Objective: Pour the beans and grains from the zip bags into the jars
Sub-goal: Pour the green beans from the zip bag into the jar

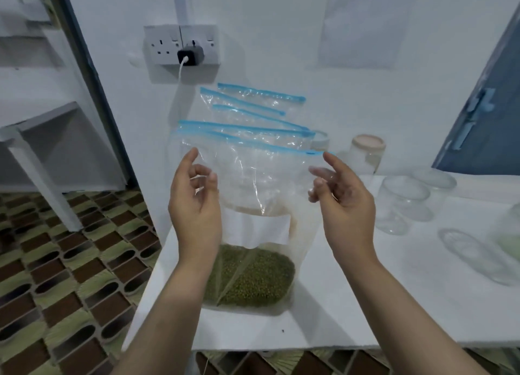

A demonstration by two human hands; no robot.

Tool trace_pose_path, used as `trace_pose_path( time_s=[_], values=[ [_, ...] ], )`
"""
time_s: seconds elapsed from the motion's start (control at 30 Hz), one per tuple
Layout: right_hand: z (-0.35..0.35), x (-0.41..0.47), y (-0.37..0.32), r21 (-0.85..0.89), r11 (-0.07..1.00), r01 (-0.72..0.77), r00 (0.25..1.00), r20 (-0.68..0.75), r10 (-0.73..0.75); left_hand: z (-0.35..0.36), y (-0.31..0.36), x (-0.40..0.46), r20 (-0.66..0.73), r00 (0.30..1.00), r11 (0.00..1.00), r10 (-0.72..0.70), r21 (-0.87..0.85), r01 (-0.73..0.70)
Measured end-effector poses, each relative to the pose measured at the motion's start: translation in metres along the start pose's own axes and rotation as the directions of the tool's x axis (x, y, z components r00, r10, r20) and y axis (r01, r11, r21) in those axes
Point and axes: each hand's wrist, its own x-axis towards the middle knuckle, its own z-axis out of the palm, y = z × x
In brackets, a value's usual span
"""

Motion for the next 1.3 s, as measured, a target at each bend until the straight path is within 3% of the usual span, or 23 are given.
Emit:
trace_pose_path(
  time_s=[0.2,0.43,0.63,0.73,0.87,0.97,1.07,1.3],
  values=[
    [-0.07,0.022,-0.007,-0.031,0.999,0.02,0.998,-0.051,-0.022,0.066,0.006,-0.036,0.023,0.999,0.996,0.043,-0.074,-0.041],
    [-0.179,0.071,-0.015,-0.142,0.989,0.032,0.997,-0.066,-0.042,0.165,0.008,-0.08,0.029,1.0,0.99,-0.002,-0.142,0.006],
    [-0.254,0.105,-0.013,-0.176,0.984,0.025,0.997,-0.066,-0.037,0.24,0.016,-0.111,0.036,0.999,0.995,-0.014,-0.098,0.017],
    [-0.275,0.113,-0.005,-0.148,0.988,0.033,0.996,-0.073,-0.044,0.259,0.016,-0.122,0.022,1.0,1.0,0.002,0.017,-0.002],
    [-0.285,0.124,0.0,-0.128,0.99,0.064,0.995,-0.07,-0.073,0.287,0.024,-0.138,-0.071,0.993,0.909,0.094,0.412,-0.056],
    [-0.285,0.135,-0.003,-0.141,0.988,0.063,0.996,-0.05,-0.071,0.314,0.042,-0.151,0.084,0.976,0.839,0.202,0.5,-0.217],
    [-0.283,0.146,-0.007,-0.184,0.977,0.108,0.993,-0.015,-0.113,0.339,0.053,-0.149,0.252,0.933,0.81,0.256,0.471,-0.349],
    [-0.281,0.159,-0.014,-0.159,0.964,0.214,0.977,0.032,-0.212,0.38,0.064,-0.12,0.389,0.885,0.793,0.254,0.44,-0.421]
  ],
)
